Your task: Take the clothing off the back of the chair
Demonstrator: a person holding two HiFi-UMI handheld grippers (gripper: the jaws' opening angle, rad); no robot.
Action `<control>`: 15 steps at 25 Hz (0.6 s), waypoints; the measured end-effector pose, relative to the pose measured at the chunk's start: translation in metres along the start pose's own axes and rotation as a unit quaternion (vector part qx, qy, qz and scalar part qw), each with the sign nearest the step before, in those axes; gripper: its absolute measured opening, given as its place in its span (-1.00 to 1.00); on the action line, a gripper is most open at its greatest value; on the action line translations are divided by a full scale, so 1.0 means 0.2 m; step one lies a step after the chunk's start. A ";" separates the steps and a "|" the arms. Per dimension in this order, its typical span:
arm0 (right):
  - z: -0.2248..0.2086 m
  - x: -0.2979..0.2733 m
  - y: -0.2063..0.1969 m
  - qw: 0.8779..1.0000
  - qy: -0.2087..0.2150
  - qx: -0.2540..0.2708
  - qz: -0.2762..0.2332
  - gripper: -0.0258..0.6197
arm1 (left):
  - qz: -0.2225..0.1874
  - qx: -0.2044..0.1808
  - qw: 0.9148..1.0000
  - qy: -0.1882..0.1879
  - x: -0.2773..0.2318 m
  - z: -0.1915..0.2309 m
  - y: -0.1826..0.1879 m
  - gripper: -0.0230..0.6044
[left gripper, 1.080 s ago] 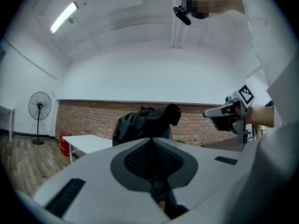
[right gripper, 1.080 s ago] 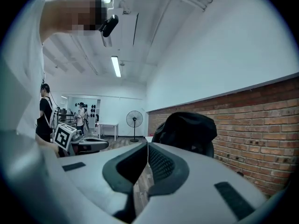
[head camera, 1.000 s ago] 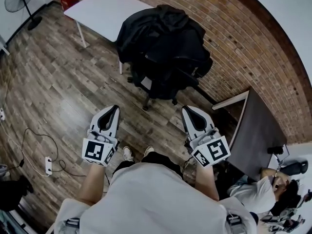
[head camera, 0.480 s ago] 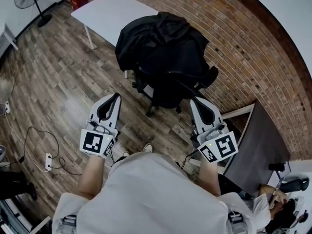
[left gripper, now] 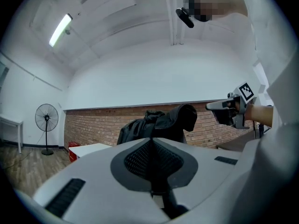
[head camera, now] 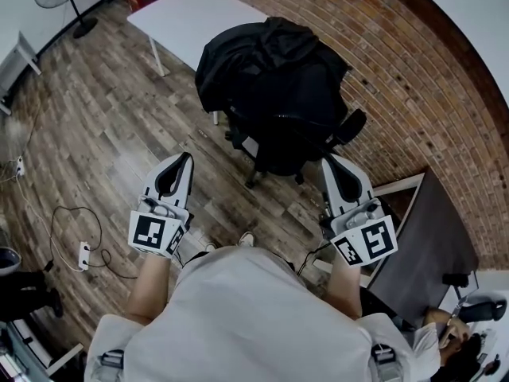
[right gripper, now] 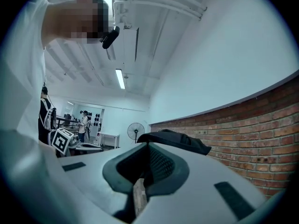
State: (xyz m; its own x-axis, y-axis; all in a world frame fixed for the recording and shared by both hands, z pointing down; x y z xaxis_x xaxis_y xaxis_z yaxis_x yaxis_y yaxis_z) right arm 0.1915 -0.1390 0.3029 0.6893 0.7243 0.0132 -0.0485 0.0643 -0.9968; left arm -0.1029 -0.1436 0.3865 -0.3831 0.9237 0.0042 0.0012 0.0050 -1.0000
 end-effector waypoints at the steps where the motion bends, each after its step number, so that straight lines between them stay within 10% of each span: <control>1: -0.01 0.01 0.02 1.000 -0.004 0.005 -0.003 -0.85 | 0.000 -0.001 1.000 -0.004 0.00 0.00 0.00 -0.83; 15: -0.16 -0.18 0.40 0.993 0.026 0.110 0.034 -0.85 | 0.007 0.017 1.000 0.017 0.17 0.08 -0.06 -0.83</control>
State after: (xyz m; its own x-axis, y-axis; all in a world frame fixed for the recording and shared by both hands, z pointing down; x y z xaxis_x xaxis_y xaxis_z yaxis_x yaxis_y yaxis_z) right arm 0.1868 -0.1822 0.2191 0.7154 0.6958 -0.0631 -0.2484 0.1689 -0.9538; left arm -0.1310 -0.1190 0.3990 -0.3508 0.9364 -0.0102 -0.0244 -0.0200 -0.9995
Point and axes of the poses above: the fingertips, and each gripper's own axes: x backward along the fingers, z to its left, y out of its top, the point moved 5 cm from there along x, backward along the fingers, and after that the axes turned 6 degrees about y, right-handed, at the moved point
